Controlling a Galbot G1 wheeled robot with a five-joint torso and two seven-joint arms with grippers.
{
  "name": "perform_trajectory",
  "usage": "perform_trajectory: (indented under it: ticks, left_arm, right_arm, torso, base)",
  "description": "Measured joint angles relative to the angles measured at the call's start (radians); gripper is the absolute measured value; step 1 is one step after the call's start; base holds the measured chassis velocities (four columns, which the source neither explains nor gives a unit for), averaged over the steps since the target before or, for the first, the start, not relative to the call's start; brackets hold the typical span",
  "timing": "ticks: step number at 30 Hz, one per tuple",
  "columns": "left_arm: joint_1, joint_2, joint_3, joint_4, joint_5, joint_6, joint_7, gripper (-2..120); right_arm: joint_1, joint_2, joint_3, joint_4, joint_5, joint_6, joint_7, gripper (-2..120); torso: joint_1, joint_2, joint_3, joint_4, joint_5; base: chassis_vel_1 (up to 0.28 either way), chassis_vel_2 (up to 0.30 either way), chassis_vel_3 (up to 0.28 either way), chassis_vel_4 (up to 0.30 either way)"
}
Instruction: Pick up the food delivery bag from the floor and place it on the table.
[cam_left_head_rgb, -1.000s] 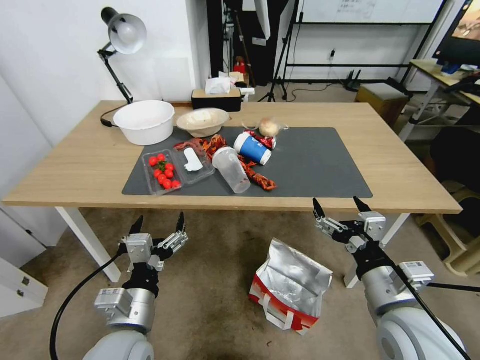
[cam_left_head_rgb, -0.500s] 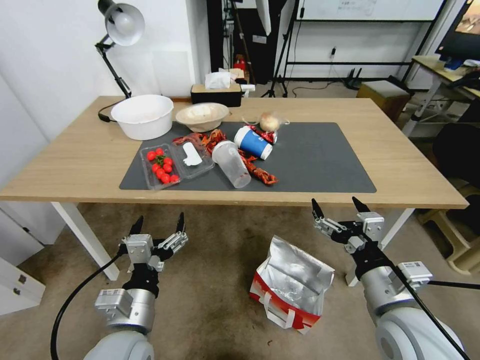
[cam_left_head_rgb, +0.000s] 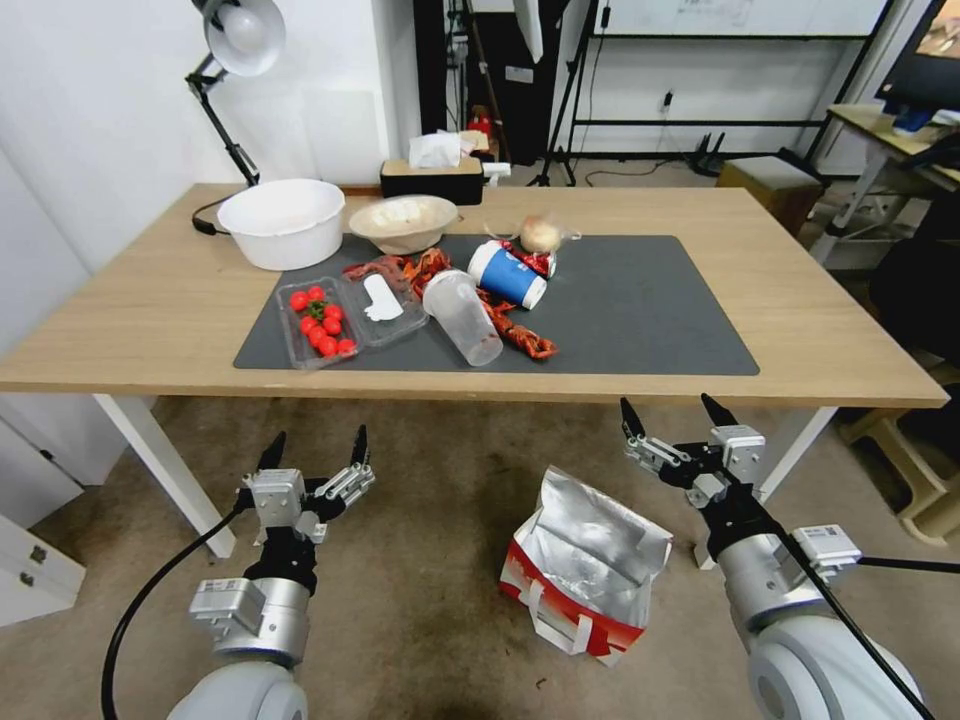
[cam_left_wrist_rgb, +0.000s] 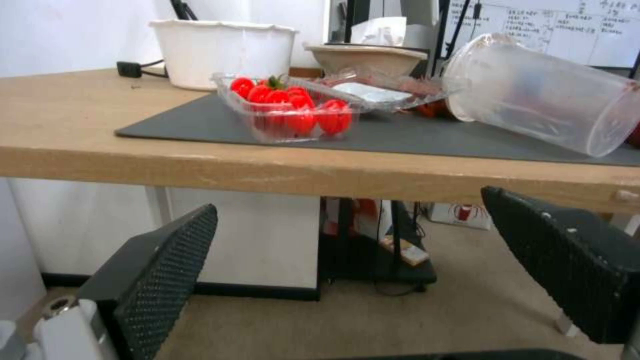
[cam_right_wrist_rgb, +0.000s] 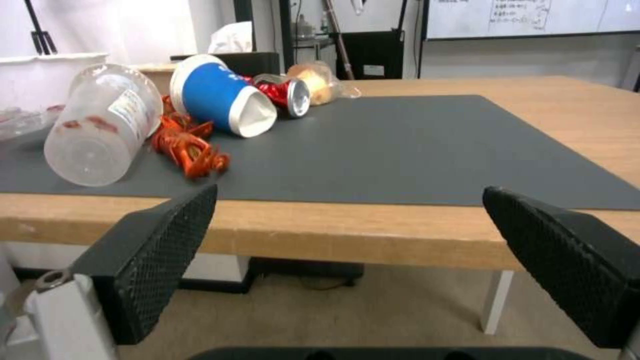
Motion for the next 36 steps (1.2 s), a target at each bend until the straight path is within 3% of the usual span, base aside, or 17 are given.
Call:
perform_trajectory:
  ticks: [2, 15, 36]
  left_arm:
    - [0.001, 0.0, 0.0, 0.0, 0.0, -0.001, 0.001, 99]
    - [0.002, 0.0, 0.0, 0.002, 0.001, -0.007, 0.003, 99]
    - [0.001, 0.0, -0.001, 0.005, 0.001, -0.009, 0.005, 99]
  right_arm:
    - [-0.001, -0.002, -0.001, 0.0, 0.0, 0.004, -0.003, 100]
    - [-0.001, -0.006, 0.0, -0.001, 0.001, 0.01, -0.004, 100]
    - [-0.001, -0.006, 0.001, -0.003, 0.001, 0.013, -0.006, 100]
  torso:
    - [-0.011, -0.026, -0.015, 0.0, 0.0]
    - [-0.035, -0.085, -0.049, 0.0, 0.0001]
    - [-0.047, -0.115, -0.068, 0.0, 0.0001]
  base:
    - [0.0, 0.0, 0.0, 0.0]
    - [0.0, 0.0, 0.0, 0.0]
    - [0.0, 0.0, 0.0, 0.0]
